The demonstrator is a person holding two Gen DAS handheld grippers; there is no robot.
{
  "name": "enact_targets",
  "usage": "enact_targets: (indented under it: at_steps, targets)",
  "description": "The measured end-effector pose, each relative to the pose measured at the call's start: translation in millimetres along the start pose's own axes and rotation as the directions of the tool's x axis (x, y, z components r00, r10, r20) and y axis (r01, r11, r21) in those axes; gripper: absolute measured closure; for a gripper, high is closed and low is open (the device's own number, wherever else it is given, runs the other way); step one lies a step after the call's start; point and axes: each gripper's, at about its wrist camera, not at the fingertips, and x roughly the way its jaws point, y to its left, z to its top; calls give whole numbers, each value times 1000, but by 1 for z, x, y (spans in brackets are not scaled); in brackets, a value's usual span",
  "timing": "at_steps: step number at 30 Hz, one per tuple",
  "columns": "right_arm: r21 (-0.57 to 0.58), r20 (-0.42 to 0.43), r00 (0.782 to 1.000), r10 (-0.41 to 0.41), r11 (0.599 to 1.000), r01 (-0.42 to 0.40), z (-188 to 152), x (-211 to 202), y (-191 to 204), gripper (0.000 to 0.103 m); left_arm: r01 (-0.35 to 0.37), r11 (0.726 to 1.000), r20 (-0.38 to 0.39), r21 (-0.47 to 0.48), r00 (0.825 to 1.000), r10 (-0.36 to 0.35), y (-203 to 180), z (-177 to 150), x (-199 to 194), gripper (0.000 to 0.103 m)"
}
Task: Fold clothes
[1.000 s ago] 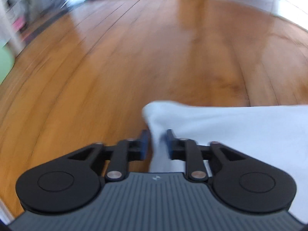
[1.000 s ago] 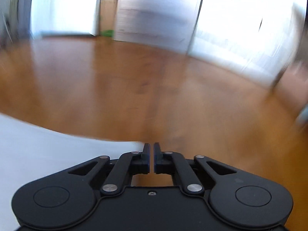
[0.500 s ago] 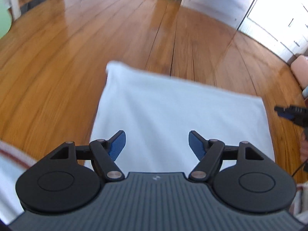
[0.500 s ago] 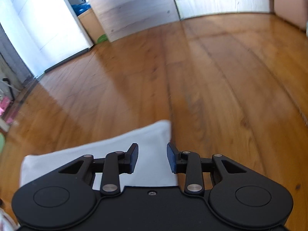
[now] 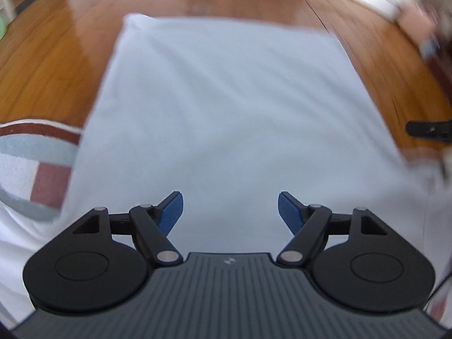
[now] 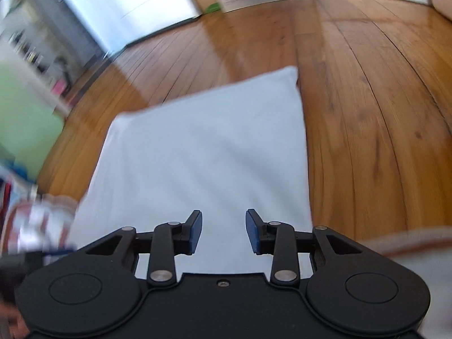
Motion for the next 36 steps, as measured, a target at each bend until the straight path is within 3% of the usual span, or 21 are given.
enact_targets:
  at_steps: [3,7,11,14,18,20,22,23,24,27,30,33,36]
  targets:
    - [-14,9,1000,0,1000,0,-60,-39,6,58,19,999,-69,44,997,-16,-9,-26,-2,29]
    - [68,-8,999,-44,997,44,-132,-79,-3,56,76,989,-128,130,990,-59,-31,-48,-9,29]
    - [209,-42,995,-92,973,99,-201,-97,-29,43,-26,963,2,268,1000,27,-59,-56,-30,25]
    - [352,-45,994,-102,929,111,-238,-97,-48,43,41,961,-9,274,999,-40,-64,-56,-31,22]
    - [420,18,996,-85,905,70,-230,-93,-48,43,149,943,-76,297,988,-132,-71,-63,-16,22]
    - [433,25,999,-42,901,27,-221,-81,-48,43,160,929,-77,332,987,-142,-79,-64,-9,22]
    - [446,36,998,-56,894,35,-221,-69,-47,47,157,915,-66,373,988,-143,-87,-64,-2,22]
    - [442,56,995,-78,896,45,-220,-66,-46,59,164,910,-68,380,986,-149,-90,-64,0,22]
    - [420,75,991,-111,905,70,-219,-70,-40,96,186,912,-86,365,982,-165,-89,-64,2,22]
    - [333,106,972,-210,928,164,-216,-91,-21,99,253,908,-196,334,961,-196,-81,-75,1,22]
    - [281,43,964,-262,929,240,-214,-97,-16,99,212,888,-274,408,956,-103,-76,-103,-5,19]
    - [332,-15,956,-294,900,282,-221,-72,-25,99,220,867,-298,447,951,-88,-81,-110,-5,11]
    - [297,7,950,-314,907,297,-221,-74,-19,99,230,852,-306,470,948,-87,-85,-113,-4,7]
